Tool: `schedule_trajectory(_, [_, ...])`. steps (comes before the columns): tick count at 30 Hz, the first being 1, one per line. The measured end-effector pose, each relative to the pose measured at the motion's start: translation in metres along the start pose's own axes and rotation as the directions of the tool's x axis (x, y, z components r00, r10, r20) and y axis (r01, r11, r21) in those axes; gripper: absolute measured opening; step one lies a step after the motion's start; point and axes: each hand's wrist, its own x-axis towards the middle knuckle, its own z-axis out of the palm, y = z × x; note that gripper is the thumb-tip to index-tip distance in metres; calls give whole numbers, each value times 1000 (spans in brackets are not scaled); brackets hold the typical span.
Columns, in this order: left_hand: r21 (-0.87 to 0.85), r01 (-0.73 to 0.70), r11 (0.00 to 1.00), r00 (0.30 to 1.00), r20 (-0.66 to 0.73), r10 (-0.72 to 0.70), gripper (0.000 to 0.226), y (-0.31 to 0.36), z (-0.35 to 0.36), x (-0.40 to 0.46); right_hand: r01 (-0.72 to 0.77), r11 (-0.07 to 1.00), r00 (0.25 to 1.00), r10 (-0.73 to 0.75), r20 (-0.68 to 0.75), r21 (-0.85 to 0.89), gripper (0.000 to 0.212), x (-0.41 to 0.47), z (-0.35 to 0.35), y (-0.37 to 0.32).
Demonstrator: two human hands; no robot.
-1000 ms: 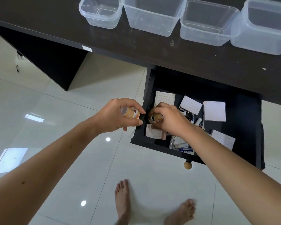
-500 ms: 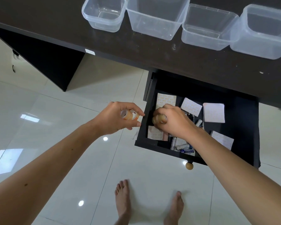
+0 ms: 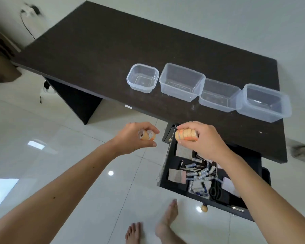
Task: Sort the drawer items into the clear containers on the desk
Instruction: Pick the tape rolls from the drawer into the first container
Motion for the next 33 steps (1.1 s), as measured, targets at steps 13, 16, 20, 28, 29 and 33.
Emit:
schedule_trajectory(13, [-37, 22, 999, 945, -326, -33, 36, 20, -118, 90, 165, 986, 985, -163, -54, 31, 43, 163, -40, -82])
schedule_trajectory(16, [-70, 8, 998, 900, -435, -38, 36, 15, -131, 120, 181, 983, 983, -180, -22, 18, 44, 202, -41, -90])
schedule_trajectory(20, [-81, 0, 997, 883, -468, -38, 35, 7, -133, 159, 188, 982, 982, -188, 27, -5, 41, 245, -38, -91])
schedule_trajectory(28, [-104, -29, 994, 887, -461, -22, 43, -17, -127, 188, 219, 974, 971, -211, 116, -56, 47, 293, -22, -82])
schedule_trajectory(29, [-106, -28, 994, 883, -468, -25, 43, -20, -127, 188, 224, 973, 969, -216, 118, -56, 48, 296, -19, -82])
schedule_trajectory(33, [-137, -35, 990, 867, -497, -38, 44, -30, -129, 184, 269, 961, 958, -260, 121, -63, 53, 306, -7, -84])
